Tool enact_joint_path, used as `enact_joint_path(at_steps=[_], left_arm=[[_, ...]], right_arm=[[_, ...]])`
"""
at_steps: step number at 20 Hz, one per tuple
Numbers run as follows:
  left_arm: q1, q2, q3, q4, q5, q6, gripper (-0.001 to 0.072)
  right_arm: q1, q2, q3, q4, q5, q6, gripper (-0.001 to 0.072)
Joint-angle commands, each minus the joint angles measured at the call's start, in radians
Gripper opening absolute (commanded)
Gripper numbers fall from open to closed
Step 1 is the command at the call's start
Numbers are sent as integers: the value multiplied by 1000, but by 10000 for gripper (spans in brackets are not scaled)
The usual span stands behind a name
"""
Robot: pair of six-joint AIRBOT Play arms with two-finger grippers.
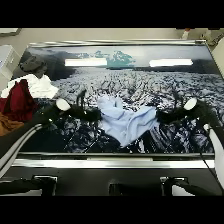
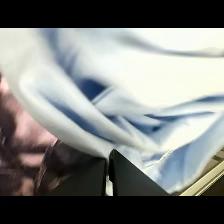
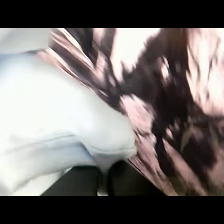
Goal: Fold the clothes and pants, and hang the long-sleeved shirts on hangers.
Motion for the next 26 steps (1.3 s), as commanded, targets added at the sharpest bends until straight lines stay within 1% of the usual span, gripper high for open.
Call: enact_joint_path(at_steps=[1,2,3,5,6,8,10,11,14,16,17,18,20,21,23,24,25,26], left_arm=[[35,157,197,42,37,221,20],[52,224,296,43,41,307,20],[70,290,393,45,63,321,20],[98,405,539,45,145,285,21],[103,462,586,45,204,258,21],[102,561,610,45,275,251,20],[103,613,606,45,241,244,21],[100,622,606,44,216,222,21],[59,621,606,45,219,214,21],[60,603,604,63,212,213,21],[60,589,597,104,198,212,21],[60,568,580,158,172,188,21],[60,512,513,295,108,57,21],[60,480,465,352,65,8,21],[60,396,330,446,-12,-70,21],[60,352,261,458,-24,-113,21],[60,303,190,455,-24,-164,22],[60,257,135,448,-28,-209,22]], right_arm=[[0,148,225,-72,-13,-50,49],[0,209,325,-103,-18,-48,49],[0,278,426,-124,-44,-49,50],[0,417,571,-124,-127,-48,51],[0,485,610,-106,-172,-48,51],[0,621,624,-45,-264,-24,51],[0,711,624,-26,-275,13,51],[0,733,624,-26,-269,20,51],[0,746,624,-31,-289,13,51],[0,712,624,-54,-272,-9,51],[0,681,623,-68,-239,-10,51],[0,632,621,-71,-186,-10,51],[0,500,594,-53,-105,-11,51],[0,422,573,-46,-89,-12,51],[0,224,534,-32,-101,-13,51],[0,107,533,0,-111,15,51],[0,2,533,63,-109,58,53],[0,-104,533,167,-94,97,53]])
